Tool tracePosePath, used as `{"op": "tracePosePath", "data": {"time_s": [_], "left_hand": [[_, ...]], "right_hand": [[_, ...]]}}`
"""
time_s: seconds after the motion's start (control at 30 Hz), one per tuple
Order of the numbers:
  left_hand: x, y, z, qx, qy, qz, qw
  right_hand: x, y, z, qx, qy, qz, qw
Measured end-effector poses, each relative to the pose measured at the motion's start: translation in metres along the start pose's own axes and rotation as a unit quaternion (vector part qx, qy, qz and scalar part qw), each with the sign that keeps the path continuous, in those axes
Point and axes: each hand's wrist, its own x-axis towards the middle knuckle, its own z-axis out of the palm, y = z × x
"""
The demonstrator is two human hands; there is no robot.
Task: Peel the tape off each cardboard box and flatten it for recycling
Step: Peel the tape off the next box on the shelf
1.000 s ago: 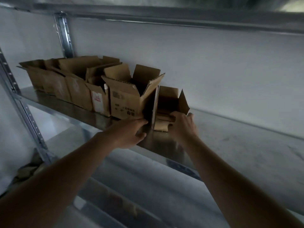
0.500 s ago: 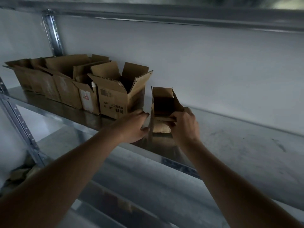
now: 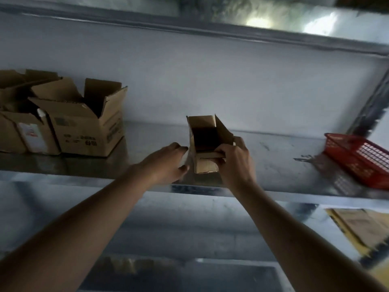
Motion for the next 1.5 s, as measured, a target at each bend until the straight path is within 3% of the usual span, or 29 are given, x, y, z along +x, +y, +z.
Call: {"op": "tracePosePath", "data": {"time_s": [0.33, 0.67, 0.8, 0.97, 1.03, 1.1, 1.2, 1.3, 1.4, 1.5], "left_hand": [[0.037, 0.114, 0.003, 0.008, -0.021, 0.076, 0.997], [0.09, 0.222, 0.029, 0.007, -0.021, 0.07, 0.997], [0.109, 0.26, 0.044, 0.001, -0.022, 0.042, 0.999], [0.12, 0.275, 0.06, 0.014, -0.031, -0.001, 0.999], [0.122, 0.276, 0.067, 0.028, -0.041, -0.004, 0.999], [0.124, 0.276, 0.072, 0.04, -0.047, -0.005, 0.998], [0.127, 0.272, 0.076, 0.04, -0.056, -0.02, 0.997], [0.129, 0.265, 0.078, 0.045, -0.062, -0.035, 0.996], [0.133, 0.26, 0.078, 0.001, -0.07, -0.057, 0.996], [0.135, 0.257, 0.075, -0.101, -0.065, -0.096, 0.988]], "right_hand": [[-0.039, 0.087, -0.076, -0.055, 0.048, 0.086, 0.994], [-0.033, 0.206, -0.127, -0.05, 0.039, 0.079, 0.995], [-0.026, 0.245, -0.141, -0.067, -0.014, 0.041, 0.997], [-0.012, 0.26, -0.148, -0.244, -0.021, -0.099, 0.964], [-0.003, 0.257, -0.147, -0.299, -0.07, -0.153, 0.939], [0.003, 0.258, -0.142, -0.331, -0.149, -0.128, 0.923], [0.01, 0.264, -0.138, -0.286, -0.234, -0.061, 0.927], [0.012, 0.272, -0.128, -0.225, -0.232, -0.064, 0.944], [0.015, 0.269, -0.12, 0.017, -0.197, -0.019, 0.98], [0.012, 0.265, -0.115, 0.193, -0.113, -0.018, 0.974]]}}
